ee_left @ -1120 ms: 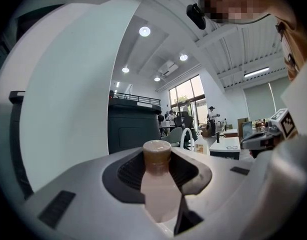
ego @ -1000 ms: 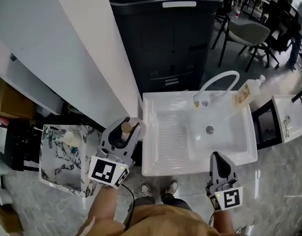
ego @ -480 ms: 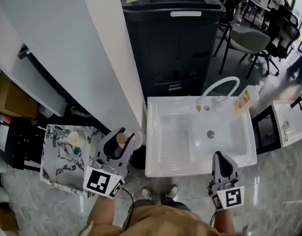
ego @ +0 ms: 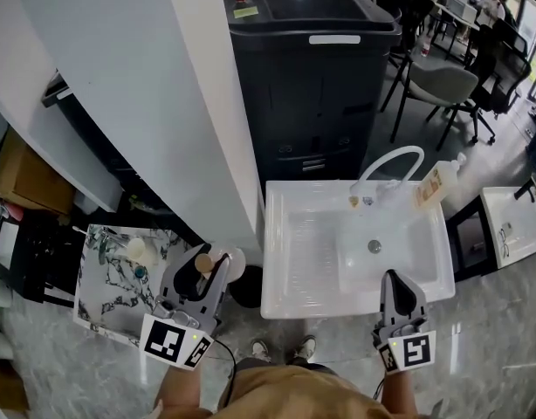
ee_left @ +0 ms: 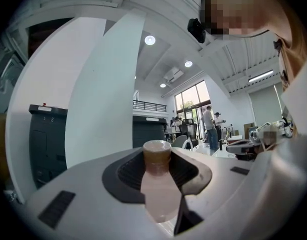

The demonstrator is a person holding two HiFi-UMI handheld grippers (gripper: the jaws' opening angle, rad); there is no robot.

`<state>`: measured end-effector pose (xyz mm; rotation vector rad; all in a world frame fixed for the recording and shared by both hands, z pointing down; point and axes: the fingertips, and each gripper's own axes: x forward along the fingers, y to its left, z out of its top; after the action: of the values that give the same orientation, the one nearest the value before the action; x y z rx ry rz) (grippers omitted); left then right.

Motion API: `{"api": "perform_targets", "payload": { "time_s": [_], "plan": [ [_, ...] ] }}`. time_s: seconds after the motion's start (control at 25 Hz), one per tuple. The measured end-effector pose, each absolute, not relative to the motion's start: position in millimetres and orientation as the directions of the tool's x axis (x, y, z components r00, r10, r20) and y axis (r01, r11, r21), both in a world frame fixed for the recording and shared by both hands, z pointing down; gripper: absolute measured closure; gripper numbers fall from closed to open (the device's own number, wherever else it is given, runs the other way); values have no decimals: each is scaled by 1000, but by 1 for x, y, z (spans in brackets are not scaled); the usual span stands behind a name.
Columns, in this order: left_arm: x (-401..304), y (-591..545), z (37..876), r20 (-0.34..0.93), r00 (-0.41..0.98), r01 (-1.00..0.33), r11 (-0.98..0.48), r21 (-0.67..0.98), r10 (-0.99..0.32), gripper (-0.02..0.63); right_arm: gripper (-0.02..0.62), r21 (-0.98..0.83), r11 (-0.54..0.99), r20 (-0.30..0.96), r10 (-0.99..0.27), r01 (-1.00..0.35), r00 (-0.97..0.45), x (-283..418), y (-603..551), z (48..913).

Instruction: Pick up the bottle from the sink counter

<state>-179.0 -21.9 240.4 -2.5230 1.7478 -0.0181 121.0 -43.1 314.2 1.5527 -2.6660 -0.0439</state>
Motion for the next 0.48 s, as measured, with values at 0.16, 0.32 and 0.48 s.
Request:
{"api": "perform_targets", "payload": {
  "time_s": [0.16,0.32,0.48],
  "plan": [
    [-186,-11,233,-39,338,-940,-336,-65,-940,474,595,63,485,28,-875,-872,-484,124,-43,309],
    [-194,-1,228,-43,324,-945,-321,-66,-945,474,595,71,472,29,-882,-879,-471,129,-43,305],
    [-201,8,224,-45,306,-951,-303,-64,-951,474,595,79,465,26,-885,-882,-465,132,-42,301]
  ]
}}
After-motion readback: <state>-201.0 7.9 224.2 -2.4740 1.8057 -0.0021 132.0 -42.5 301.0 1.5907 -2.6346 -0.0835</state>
